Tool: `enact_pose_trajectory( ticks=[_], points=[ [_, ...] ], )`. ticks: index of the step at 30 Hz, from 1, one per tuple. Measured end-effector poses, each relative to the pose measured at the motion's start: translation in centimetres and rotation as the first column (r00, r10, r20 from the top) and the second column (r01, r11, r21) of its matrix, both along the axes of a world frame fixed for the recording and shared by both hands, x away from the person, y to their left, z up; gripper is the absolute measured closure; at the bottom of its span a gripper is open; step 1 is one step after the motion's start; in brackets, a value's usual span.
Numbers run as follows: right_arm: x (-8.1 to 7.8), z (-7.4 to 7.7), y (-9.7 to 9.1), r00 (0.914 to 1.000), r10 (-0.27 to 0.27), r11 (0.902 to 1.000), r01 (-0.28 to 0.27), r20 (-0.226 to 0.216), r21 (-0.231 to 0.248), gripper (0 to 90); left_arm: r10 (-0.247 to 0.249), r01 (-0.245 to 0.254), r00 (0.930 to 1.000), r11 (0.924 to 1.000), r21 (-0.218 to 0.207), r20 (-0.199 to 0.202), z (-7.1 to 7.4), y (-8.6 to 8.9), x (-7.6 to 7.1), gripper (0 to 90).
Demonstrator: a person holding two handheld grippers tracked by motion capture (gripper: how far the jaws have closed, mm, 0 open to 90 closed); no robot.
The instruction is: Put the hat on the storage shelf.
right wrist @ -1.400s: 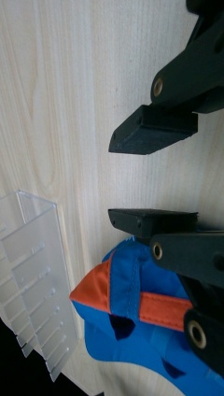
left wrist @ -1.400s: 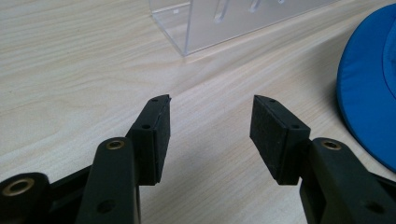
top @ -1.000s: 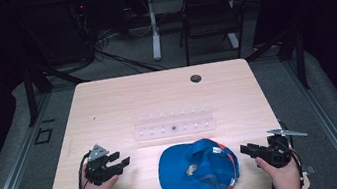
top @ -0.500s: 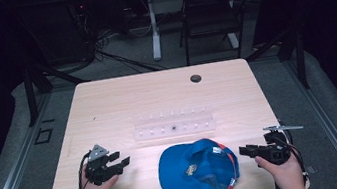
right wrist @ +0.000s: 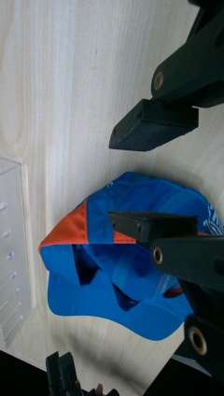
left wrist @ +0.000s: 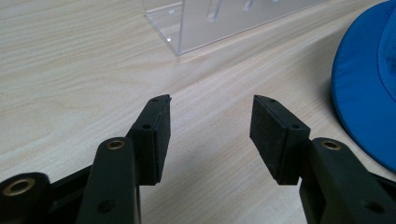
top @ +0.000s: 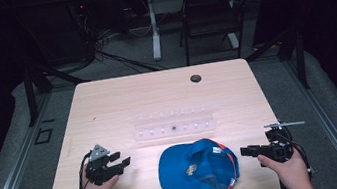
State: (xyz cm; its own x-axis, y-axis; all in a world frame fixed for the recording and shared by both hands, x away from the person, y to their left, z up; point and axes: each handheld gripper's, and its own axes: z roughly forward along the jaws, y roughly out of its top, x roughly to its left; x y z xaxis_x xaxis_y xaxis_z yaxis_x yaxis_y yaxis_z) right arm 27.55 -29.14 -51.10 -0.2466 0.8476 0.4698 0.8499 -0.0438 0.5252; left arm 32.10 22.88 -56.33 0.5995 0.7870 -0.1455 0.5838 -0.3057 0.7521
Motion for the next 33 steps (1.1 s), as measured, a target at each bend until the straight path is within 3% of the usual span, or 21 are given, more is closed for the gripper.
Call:
enact_pose_trajectory(
  ticks=[9,16,24,27,33],
  points=[
    [-0.2,0.6,0.6,0.9997,0.022,0.9996,-0.023,-0.009,-0.018,57.5,0.003,-0.003,1.0,1.0,-0.006,-0.002,0.0,0.0,0.0,48.5],
    [-0.2,1.1,1.5,0.9976,0.056,0.9978,-0.057,-0.042,-0.034,54.9,0.006,-0.006,1.0,1.0,-0.007,0.0,0.0,0.0,0.0,48.5],
    [-0.2,1.3,2.0,0.9938,0.086,0.9962,-0.087,-0.07,-0.005,54.9,0.012,-0.012,0.9999,0.9999,-0.011,0.004,0.1,0.1,0.0,48.5],
    [-0.3,1.3,2.2,0.996,0.069,0.9975,-0.07,-0.057,-0.011,54.9,0.009,-0.009,0.9999,0.9999,-0.01,0.006,0.1,0.1,0.0,48.5],
    [-0.2,1.1,2.2,0.9928,0.095,0.9954,-0.093,-0.074,0.022,54.9,0.013,-0.013,0.9999,0.9999,-0.008,0.005,0.0,0.1,0.0,48.4]
  ],
)
